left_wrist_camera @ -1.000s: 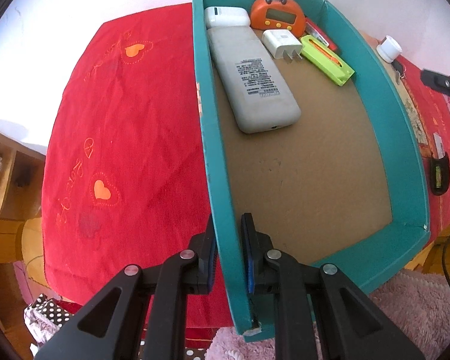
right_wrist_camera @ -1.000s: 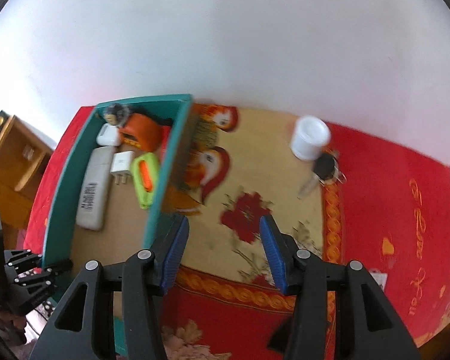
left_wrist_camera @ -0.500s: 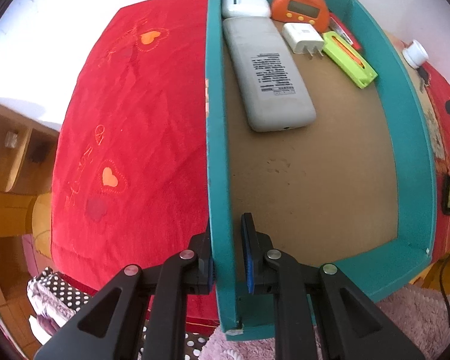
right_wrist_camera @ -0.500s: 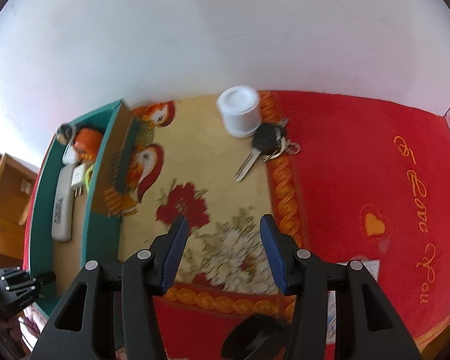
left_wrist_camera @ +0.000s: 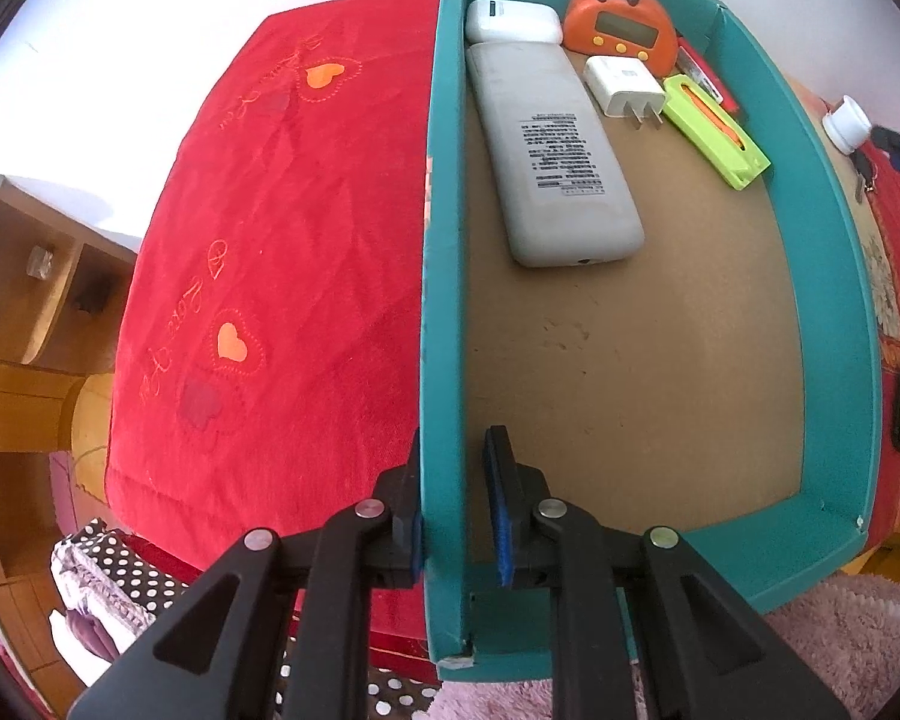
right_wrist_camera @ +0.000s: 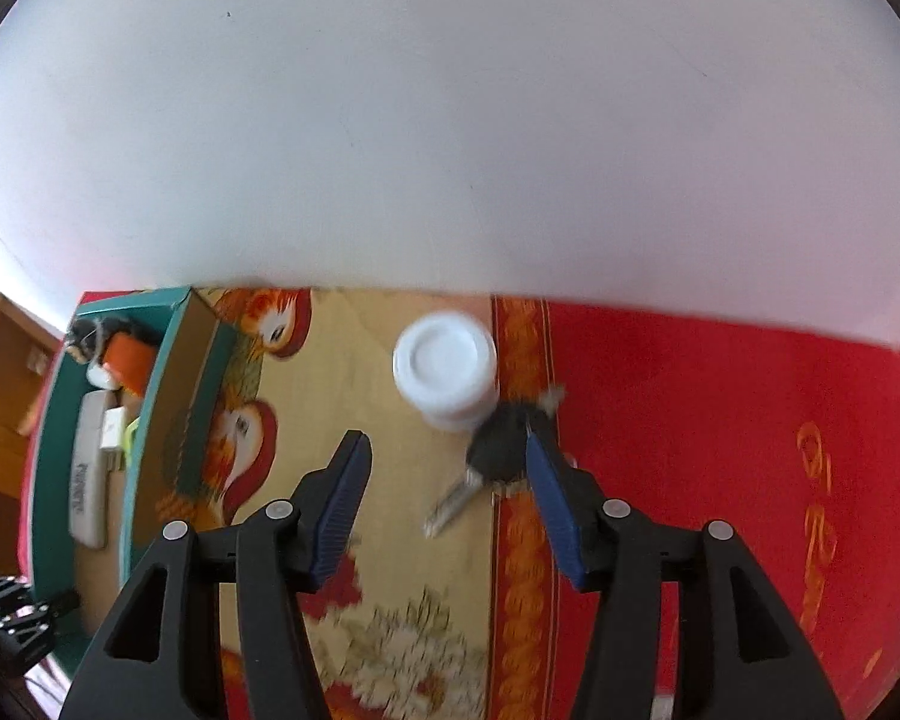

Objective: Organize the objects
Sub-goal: 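Withdraw the open right gripper toward the white cup and keys, then grasp the white cup by its lid with the right gripper, then carry the white cup into the teal box beside the charger and release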

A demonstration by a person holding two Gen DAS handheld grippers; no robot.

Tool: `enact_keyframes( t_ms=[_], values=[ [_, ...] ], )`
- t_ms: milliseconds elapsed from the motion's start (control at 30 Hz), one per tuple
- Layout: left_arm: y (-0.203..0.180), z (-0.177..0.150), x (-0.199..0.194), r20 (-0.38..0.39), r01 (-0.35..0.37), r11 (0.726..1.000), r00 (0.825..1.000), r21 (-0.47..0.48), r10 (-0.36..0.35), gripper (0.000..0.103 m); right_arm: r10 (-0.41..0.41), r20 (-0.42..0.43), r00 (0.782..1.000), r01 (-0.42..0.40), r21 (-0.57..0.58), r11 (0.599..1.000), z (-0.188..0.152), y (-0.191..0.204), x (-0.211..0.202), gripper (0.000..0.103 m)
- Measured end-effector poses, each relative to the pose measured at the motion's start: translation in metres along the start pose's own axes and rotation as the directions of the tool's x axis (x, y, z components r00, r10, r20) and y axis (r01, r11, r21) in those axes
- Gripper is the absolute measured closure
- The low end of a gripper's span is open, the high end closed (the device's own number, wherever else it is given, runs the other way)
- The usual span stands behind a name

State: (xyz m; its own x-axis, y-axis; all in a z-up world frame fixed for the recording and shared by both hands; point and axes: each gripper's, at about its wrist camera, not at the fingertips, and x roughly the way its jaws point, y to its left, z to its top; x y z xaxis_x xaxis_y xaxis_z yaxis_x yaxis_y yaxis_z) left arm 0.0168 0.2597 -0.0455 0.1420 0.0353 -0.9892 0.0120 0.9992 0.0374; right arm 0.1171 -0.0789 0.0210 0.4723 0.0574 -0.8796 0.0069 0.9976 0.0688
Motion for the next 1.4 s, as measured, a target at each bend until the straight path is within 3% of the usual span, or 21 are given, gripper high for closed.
enact_keyframes(
  t_ms=[433, 533, 700, 1000, 1400],
  values=[
    [0.002, -0.003, -0.003, 0.012, -0.003, 1.0, 1.0, 0.003, 0.003, 0.087, -0.043, -0.054, 0.998, 0.039, -0.078, 0.996, 0.022, 0.013, 0.043, 0.048],
    [0.002, -0.005, -0.003, 0.016, -0.001, 1.0, 1.0, 0.006, 0.001, 0.087, -0.036, -0.052, 0.998, 0.031, -0.081, 0.996, 0.023, 0.013, 0.044, 0.06],
    [0.002, -0.006, -0.004, 0.02, -0.001, 1.0, 1.0, 0.018, 0.0, 0.087, -0.031, -0.05, 0.998, 0.027, -0.082, 0.996, 0.025, 0.014, 0.046, 0.06],
    [0.0, -0.007, -0.006, 0.027, 0.008, 0.999, 1.0, 0.04, -0.009, 0.087, 0.016, 0.009, 1.0, -0.015, -0.128, 0.992, 0.024, 0.039, 0.014, 0.06],
    [0.001, -0.007, -0.006, 0.035, 0.017, 0.998, 0.999, 0.06, -0.019, 0.087, 0.112, -0.011, 0.994, -0.112, -0.201, 0.973, -0.005, 0.089, -0.013, 0.06]
  ],
)
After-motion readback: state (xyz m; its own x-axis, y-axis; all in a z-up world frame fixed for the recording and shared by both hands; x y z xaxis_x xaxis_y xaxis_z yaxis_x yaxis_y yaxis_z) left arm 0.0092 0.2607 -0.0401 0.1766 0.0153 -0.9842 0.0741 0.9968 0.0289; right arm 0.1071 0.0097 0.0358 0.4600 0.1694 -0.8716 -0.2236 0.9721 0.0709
